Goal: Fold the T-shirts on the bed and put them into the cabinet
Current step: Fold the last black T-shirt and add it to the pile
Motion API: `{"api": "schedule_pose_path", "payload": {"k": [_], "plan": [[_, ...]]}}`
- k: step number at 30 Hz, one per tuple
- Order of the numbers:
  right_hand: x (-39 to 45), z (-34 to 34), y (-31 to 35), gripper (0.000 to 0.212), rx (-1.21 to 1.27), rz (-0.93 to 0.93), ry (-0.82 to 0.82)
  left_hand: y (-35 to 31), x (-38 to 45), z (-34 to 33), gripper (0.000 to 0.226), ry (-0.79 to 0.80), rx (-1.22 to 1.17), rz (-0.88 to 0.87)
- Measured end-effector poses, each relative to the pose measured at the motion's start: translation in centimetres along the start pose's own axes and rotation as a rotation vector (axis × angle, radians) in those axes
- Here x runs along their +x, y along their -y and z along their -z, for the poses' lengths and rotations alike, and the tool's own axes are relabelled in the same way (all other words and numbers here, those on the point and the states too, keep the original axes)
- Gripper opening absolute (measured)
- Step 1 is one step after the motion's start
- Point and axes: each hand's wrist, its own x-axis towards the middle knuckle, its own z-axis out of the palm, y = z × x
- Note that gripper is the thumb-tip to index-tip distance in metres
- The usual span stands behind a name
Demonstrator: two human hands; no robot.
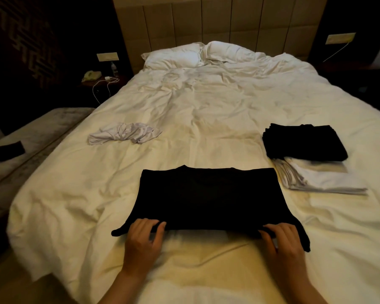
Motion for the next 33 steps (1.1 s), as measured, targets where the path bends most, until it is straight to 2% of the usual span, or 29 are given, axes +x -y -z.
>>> {"api": "schedule_pose_path", "payload": {"k": [4, 9, 17, 20, 24, 33], "plan": [[0.0, 1.0, 0.3, 0.05, 0.002, 0.006, -0.027, -0.6, 0.3, 0.9, 0.026, -0.004, 0.004, -0.025], [2.3, 0.4, 0.0, 0.035, -0.017, -0.008, 0.007, 0.2, 3.2, -0.1, 0.025, 0.024, 0.017, -0.057], [10.0, -4.9, -3.3, 0.027, -0.129, -0.095, 0.149, 2.8, 9.8, -6.6, 0.036, 0.209, 0.094, 0.08], [12.7, -7.3, -4.6, 0.019, -0.171, -0.133, 0.25, 4.2, 11.8, -9.1, 0.028, 0.284, 0.133, 0.127], [15.4, -10.4, -6.6, 0.021, -0.246, -0.166, 0.384, 5.6, 14.1, -12.6, 0.024, 0.36, 0.193, 0.142], [16.7, -14.7, -10.7, 0.024, -0.309, -0.216, 0.51, 9.2, 14.1, -17.2, 0.024, 0.471, 0.166, 0.215]]}}
